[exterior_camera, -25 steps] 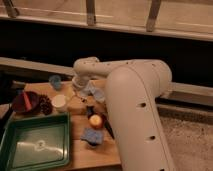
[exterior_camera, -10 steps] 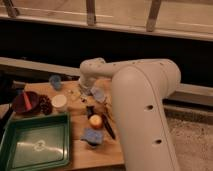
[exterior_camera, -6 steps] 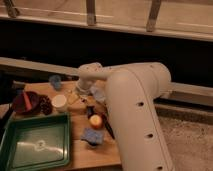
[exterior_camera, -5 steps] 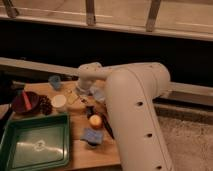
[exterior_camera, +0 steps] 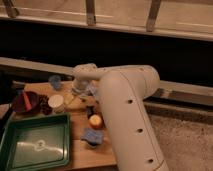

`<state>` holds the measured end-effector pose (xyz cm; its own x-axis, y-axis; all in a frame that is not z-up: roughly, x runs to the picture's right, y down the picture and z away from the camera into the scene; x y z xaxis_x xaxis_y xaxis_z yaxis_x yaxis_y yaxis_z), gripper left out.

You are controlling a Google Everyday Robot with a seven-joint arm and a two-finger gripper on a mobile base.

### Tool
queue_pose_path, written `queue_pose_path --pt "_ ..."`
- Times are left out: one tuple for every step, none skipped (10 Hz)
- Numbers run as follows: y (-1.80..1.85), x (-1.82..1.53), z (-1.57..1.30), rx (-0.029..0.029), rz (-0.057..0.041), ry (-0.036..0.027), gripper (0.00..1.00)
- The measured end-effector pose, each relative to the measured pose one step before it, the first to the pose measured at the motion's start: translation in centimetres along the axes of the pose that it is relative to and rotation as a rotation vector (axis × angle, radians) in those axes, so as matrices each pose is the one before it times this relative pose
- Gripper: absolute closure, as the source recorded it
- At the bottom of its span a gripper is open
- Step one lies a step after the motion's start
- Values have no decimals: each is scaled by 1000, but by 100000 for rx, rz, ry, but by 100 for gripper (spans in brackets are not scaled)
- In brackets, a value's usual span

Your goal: Place fork in paper cup

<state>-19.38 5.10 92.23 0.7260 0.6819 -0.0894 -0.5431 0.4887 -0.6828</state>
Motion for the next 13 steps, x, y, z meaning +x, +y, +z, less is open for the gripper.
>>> queue_pose_path --pt "153 -331 616 338 -1112 92 20" --pt "76 -255 762 218 -1063 320 20" --pt "-184 86 725 -23 -299 668 20" --pt "-240 133 415 160 -35 722 20" --pt "-181 315 1024 158 -375 1862 24" --pt "-40 -20 297 213 280 781 30" --pt "-158 67 81 755 -489 699 41" --pt "-144 89 -237 174 144 -107 51" --pt "-40 0 -161 59 -68 -97 63" --pt "-82 42 -90 133 -43 126 72" --pt "-15 28 -28 -21 99 107 81" --pt "-156 119 -117 579 568 320 93" --pt "120 -101 -59 -361 438 -62 98"
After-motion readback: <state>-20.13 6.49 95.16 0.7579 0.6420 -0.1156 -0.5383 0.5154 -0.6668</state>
